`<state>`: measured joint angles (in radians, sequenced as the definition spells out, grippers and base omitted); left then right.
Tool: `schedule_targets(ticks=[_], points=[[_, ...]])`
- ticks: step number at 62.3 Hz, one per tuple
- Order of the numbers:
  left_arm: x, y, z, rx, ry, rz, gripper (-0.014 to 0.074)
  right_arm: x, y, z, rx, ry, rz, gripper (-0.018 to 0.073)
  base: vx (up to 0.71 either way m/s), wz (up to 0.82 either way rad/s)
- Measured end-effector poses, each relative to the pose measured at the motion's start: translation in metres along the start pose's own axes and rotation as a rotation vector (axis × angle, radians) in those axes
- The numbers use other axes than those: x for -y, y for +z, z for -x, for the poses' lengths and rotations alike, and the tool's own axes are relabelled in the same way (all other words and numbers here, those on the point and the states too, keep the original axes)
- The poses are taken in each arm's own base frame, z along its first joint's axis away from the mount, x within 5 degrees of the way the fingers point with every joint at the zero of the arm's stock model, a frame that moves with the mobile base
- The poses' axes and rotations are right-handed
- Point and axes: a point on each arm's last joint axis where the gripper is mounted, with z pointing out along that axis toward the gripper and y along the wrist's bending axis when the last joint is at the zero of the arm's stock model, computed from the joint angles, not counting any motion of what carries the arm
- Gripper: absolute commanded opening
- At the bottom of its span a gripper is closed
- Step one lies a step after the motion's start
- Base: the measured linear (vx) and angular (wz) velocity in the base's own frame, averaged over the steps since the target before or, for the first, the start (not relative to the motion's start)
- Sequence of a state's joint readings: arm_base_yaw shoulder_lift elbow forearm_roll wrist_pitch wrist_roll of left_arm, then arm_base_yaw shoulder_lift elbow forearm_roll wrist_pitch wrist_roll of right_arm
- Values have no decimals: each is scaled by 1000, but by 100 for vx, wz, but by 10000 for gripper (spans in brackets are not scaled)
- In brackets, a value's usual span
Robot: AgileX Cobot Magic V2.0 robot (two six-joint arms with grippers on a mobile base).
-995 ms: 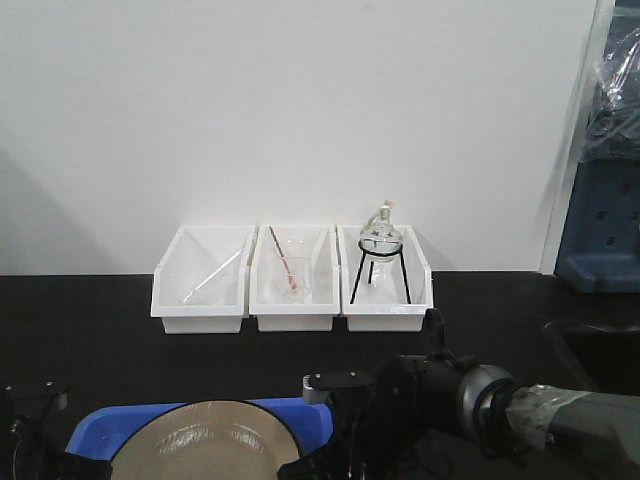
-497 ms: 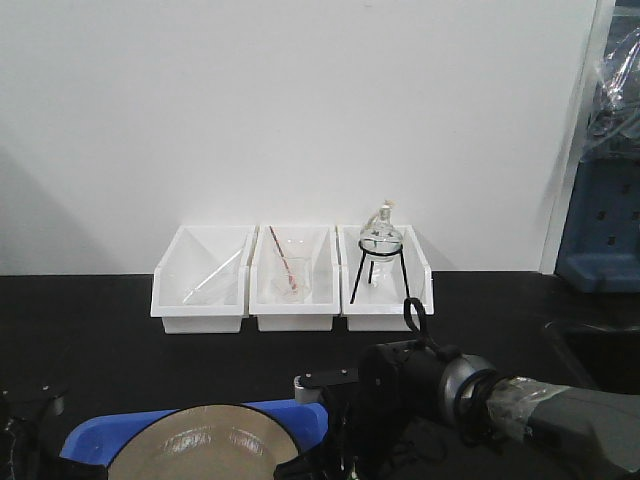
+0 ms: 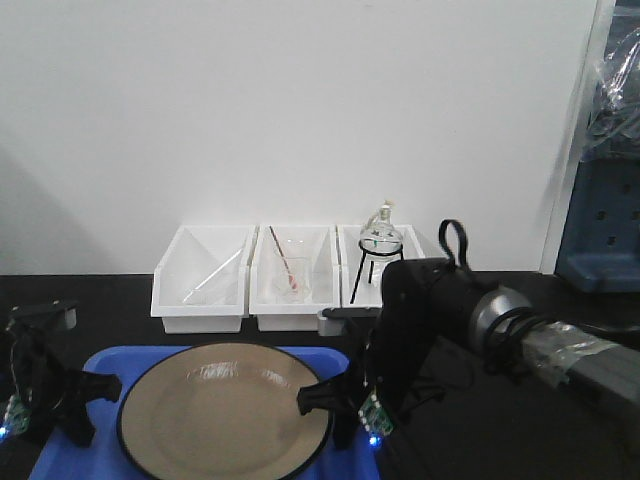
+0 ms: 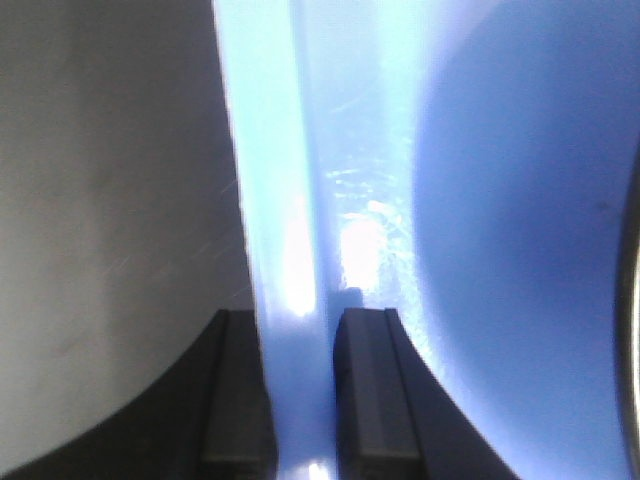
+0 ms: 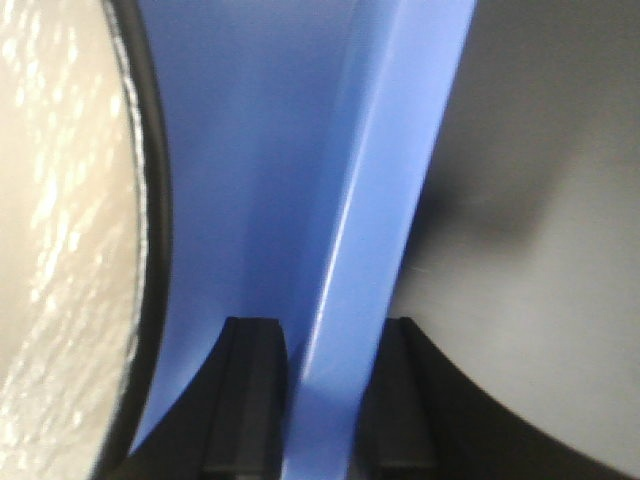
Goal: Place disk in tray to left cabinet
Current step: 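Lower the right gripper onto the opposite tray edge, then close both grippers on the tray edges and lift the tray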
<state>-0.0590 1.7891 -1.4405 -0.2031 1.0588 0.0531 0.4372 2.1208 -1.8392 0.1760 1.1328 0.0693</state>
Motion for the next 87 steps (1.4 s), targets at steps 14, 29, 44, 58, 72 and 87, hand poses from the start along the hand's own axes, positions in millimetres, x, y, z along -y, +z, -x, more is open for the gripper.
schedule_targets(ticks=[14, 29, 44, 58, 72, 87], points=[[32, -24, 15, 65, 33, -49, -1, 25, -53, -5, 39, 49, -20, -4, 0, 0], [42, -31, 14, 36, 18, -79, -1, 30, -91, -13, 91, 50, -37, -4, 0, 0], [42, -32, 11, 13, 11, -86, -1, 29, -94, -14, 94, 48, -38, -4, 0, 0], [43, -37, 7, -6, 10, -88, -1, 29, -94, -15, 88, 49, -38, -4, 0, 0], [45, -53, 4, 39, 20, -88, -1, 29, -95, -15, 90, 51, -34, -4, 0, 0], [45, -53, 4, 38, 20, -87, -1, 28, -95, -15, 90, 51, -31, -4, 0, 0]])
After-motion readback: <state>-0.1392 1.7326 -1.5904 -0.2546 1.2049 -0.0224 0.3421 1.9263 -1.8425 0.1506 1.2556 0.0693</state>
